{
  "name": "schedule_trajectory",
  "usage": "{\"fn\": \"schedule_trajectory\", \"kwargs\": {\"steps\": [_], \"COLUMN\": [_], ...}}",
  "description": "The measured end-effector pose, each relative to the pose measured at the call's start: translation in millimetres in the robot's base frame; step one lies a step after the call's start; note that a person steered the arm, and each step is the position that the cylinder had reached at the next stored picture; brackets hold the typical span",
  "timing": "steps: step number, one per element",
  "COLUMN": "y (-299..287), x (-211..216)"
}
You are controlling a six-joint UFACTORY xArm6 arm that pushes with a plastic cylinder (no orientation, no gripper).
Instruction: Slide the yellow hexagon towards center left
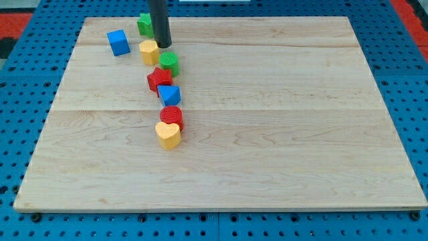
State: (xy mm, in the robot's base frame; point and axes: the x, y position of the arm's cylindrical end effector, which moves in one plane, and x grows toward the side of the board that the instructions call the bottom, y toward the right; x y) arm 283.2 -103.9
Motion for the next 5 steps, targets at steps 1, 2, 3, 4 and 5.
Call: {"fn": "schedule_trajectory", "kwargs": {"steps": [1, 2, 3, 4, 5], "y": [-22.1, -26.1, -52.4, -88.4, -67.2], "x": [21.0, 28.9, 41.6, 43.5, 85.4]}}
